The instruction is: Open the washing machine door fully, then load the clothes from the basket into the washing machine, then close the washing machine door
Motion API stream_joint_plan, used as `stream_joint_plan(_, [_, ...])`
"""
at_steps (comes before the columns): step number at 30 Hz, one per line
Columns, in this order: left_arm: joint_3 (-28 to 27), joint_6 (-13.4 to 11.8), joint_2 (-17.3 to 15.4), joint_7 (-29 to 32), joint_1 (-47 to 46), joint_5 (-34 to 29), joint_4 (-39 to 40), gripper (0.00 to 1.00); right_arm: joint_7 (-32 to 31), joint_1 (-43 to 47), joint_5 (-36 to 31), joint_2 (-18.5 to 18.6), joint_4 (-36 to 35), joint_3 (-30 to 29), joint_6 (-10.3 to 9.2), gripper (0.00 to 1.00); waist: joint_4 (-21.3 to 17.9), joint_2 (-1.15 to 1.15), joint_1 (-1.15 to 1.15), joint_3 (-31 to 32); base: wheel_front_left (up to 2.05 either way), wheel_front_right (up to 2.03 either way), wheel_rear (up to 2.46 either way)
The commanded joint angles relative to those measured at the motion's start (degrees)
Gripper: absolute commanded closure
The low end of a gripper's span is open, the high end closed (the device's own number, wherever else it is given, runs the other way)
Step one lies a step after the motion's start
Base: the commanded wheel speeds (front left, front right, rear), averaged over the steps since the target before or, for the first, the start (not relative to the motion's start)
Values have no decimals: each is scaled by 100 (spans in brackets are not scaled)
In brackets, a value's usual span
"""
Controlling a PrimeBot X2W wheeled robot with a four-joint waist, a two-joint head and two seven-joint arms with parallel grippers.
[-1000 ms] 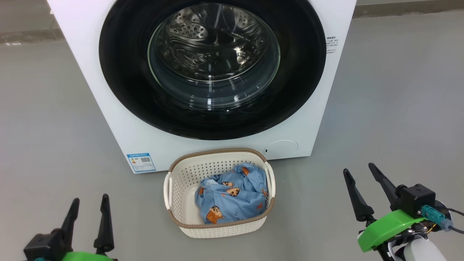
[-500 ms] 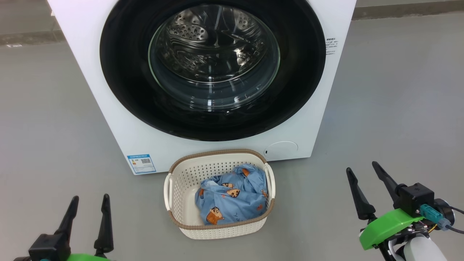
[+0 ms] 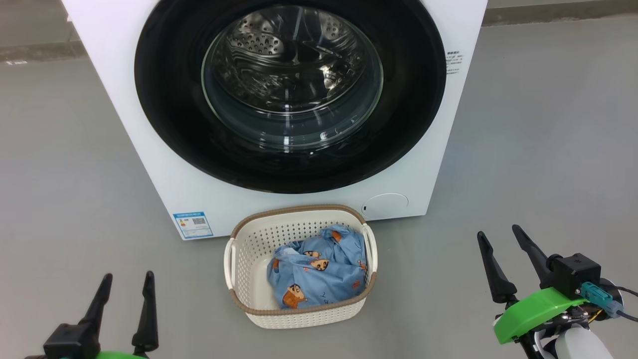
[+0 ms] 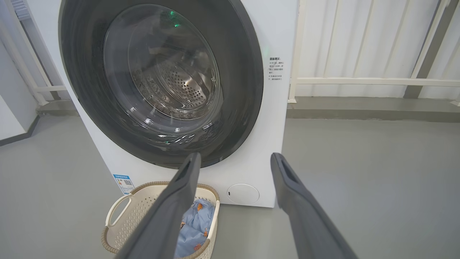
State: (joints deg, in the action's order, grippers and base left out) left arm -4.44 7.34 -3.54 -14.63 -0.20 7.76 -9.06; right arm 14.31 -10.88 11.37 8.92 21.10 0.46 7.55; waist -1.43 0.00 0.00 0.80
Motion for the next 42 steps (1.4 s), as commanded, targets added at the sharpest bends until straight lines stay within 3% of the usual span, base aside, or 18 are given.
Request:
stream_joint_plan(1, [-191, 14, -69, -37, -117, -73, 99, 0, 69, -177, 83, 46, -107, 104, -6, 0, 7, 0, 0, -2, 0, 0, 0])
stream_joint_plan(13, [-188, 14, -72, -37, -139, -135, -90, 0, 69, -205, 119, 64, -125, 142, -6, 0, 31, 0, 0, -4, 0, 0, 0])
stream_joint_plan(19, [-182, 13, -45, -37, -157, 144, -86, 0, 69, -200, 96, 61, -135, 112, -6, 0, 31, 0, 0, -6, 0, 0, 0])
stream_joint_plan(42, [-291, 13, -102, -37, -279, -74, -285, 0, 69, -199, 63, 66, -163, 79, -6, 0, 16, 0, 0, -50, 10, 10, -19])
